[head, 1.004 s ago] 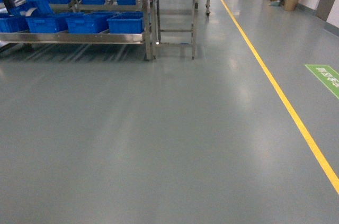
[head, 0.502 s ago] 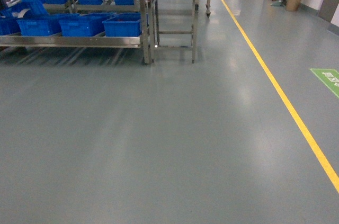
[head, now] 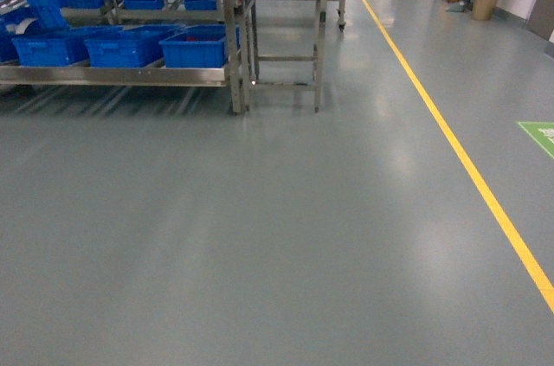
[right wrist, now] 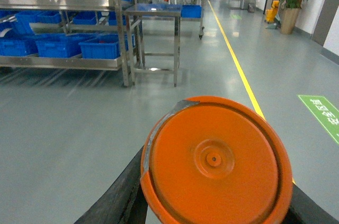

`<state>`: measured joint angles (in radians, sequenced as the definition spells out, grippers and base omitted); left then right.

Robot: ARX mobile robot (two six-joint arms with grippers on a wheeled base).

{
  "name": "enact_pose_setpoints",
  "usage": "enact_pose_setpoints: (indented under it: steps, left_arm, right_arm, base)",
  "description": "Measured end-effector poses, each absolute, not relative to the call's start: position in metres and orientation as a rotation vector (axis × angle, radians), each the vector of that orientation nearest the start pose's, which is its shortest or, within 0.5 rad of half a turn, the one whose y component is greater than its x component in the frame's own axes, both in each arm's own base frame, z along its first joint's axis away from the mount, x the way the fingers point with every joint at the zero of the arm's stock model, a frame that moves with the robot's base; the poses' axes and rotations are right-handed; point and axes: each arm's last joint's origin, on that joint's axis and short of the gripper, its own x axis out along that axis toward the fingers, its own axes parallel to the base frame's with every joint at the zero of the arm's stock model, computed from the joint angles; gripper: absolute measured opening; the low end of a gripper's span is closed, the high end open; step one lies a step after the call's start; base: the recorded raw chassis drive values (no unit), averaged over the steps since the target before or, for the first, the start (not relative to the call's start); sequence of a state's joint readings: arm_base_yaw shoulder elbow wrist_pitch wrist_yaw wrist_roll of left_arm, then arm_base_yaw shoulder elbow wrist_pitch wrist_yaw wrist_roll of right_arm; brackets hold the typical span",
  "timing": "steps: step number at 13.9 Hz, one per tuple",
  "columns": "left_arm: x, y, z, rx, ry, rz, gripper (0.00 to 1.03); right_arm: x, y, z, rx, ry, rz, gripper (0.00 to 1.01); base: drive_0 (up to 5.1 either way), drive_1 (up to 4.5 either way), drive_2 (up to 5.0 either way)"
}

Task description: Sort blue parts and orange caps into right shelf containers

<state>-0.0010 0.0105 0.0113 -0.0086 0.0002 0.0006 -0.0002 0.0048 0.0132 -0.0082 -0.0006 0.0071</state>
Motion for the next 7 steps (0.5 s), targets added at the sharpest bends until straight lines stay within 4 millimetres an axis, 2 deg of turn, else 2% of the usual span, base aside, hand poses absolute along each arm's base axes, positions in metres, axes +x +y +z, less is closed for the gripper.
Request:
enact_pose_setpoints:
  steps: [7]
  left_arm:
    - [0.0977,-0.0001,0.1658,0.001,0.006,0.0,0.41]
  right_arm:
    - [0.0972,0.0,0.167,0.007,-0.002,0.0,0.43]
  base:
    - [0.0,4.22,-4.3]
